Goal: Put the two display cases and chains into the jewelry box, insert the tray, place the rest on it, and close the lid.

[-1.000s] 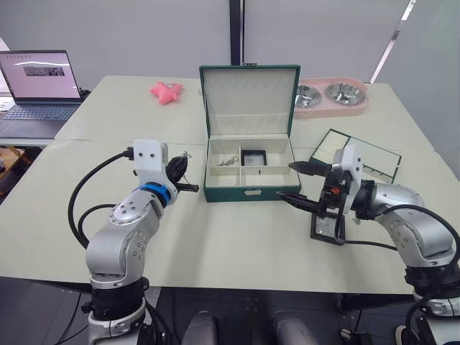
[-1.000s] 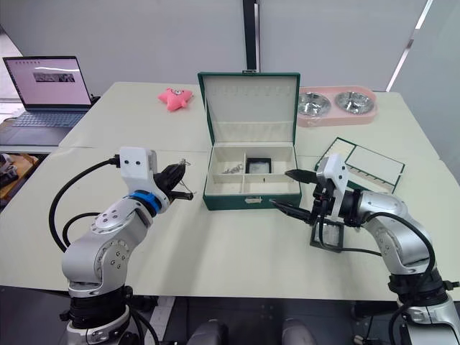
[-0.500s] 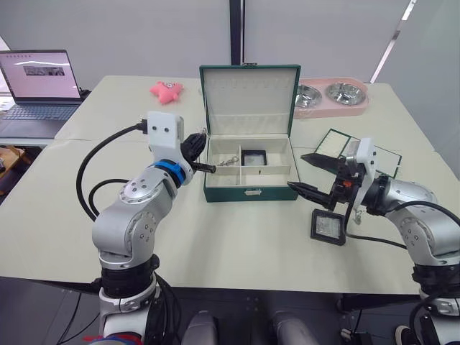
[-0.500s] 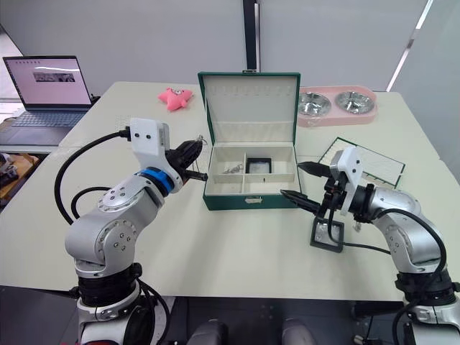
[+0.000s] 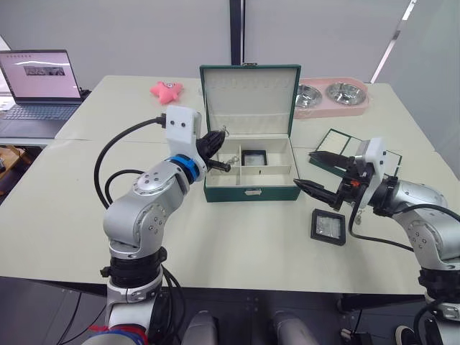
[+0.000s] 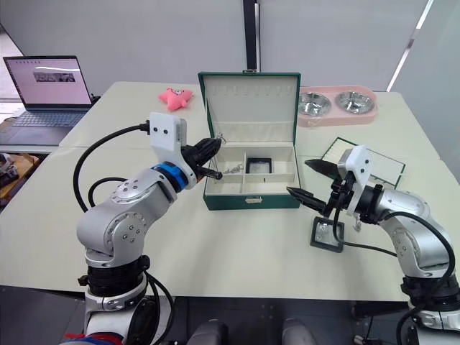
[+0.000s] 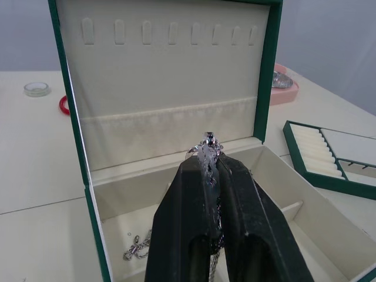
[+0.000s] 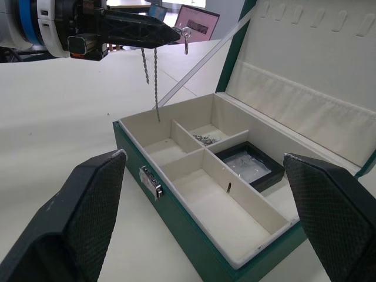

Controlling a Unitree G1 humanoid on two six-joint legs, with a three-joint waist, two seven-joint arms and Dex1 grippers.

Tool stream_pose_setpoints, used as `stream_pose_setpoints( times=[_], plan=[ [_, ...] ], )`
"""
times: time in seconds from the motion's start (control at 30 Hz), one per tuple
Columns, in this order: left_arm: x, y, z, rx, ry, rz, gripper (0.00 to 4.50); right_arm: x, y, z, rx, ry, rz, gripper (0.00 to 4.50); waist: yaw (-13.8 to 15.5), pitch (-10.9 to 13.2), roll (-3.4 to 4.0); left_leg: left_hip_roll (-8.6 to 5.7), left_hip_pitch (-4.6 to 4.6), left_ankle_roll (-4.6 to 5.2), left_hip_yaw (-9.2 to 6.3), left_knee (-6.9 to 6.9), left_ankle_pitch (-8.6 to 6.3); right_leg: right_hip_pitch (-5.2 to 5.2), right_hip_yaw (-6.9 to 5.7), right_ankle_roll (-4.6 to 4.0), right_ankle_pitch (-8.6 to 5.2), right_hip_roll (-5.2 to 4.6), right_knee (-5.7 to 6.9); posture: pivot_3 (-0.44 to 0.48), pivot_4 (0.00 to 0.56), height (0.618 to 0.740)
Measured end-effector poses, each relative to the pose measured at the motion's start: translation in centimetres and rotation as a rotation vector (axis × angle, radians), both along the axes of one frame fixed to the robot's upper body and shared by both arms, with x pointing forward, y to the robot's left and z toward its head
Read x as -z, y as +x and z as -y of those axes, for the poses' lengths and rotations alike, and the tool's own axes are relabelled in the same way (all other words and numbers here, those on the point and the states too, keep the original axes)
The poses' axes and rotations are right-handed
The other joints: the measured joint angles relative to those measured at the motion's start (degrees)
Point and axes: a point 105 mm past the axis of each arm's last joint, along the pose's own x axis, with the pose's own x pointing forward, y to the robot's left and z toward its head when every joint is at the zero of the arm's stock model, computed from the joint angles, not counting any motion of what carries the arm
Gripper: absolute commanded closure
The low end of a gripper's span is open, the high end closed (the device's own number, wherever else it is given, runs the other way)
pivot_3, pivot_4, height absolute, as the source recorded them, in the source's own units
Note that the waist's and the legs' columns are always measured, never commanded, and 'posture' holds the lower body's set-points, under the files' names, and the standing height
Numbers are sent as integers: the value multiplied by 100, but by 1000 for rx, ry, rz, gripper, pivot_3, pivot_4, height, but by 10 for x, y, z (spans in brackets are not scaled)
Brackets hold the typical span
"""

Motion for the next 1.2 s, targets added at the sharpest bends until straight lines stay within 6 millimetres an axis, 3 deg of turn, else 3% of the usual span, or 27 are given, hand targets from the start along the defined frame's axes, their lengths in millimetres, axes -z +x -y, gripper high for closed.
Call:
stream_pose_setpoints(
  times=[0.17, 0.77, 1.2],
  plan=[
    [19, 3, 2, 16, -3, -50, 4489, -1, -1, 1, 7, 1, 6, 0, -1, 0, 0, 0, 0, -5, 0, 0, 3, 0, 1, 0, 0, 0, 0, 0, 150, 740],
    [61, 1, -5, -19, 6, -143, 4489, 2, -4, 3, 17, 5, -15, 0, 3, 0, 0, -1, -1, -5, 0, 0, 3, 0, 0, 0, 0, 0, -1, 0, 150, 740],
    [65, -2, 2, 20, -28, -157, 445, 4, -5, 3, 13, 9, -24, 0, 1, 0, 0, -1, 0, -5, 0, -1, 3, 0, 0, 0, 0, 0, -1, 0, 150, 740]
  ],
)
